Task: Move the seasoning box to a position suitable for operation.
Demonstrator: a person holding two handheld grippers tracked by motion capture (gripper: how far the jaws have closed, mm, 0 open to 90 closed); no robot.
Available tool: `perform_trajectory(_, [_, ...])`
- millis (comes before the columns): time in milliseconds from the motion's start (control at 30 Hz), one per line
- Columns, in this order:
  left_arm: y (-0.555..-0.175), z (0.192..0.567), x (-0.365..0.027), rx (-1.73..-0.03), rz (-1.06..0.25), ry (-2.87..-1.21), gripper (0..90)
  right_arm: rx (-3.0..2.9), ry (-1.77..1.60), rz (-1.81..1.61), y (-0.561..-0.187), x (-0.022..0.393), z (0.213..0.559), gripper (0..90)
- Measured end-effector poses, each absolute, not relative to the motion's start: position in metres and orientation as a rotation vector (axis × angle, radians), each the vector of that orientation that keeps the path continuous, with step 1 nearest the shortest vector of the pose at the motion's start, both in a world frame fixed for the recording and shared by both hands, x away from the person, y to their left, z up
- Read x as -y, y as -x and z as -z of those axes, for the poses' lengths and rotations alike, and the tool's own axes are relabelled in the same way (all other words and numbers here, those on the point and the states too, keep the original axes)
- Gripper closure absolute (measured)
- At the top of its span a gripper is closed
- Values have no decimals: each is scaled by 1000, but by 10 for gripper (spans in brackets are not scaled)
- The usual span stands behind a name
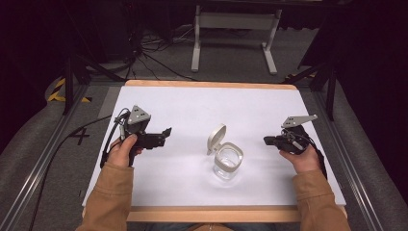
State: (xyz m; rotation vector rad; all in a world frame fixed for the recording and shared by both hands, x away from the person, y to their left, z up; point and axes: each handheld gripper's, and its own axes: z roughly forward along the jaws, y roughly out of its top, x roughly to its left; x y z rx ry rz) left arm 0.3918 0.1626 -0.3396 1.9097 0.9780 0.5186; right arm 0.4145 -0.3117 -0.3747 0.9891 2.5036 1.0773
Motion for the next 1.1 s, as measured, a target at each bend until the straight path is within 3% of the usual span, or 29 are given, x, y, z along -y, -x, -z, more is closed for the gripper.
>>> perform_trajectory(167, [-392, 338, -163, -999, -476, -1921, 156, -2519, -968, -1068, -412, 306, 372, 890])
perform_trajectory(1100, [-378, 322, -155, -918, -531, -1914, 156, -2611, -811, -1116, -403, 272, 371, 885])
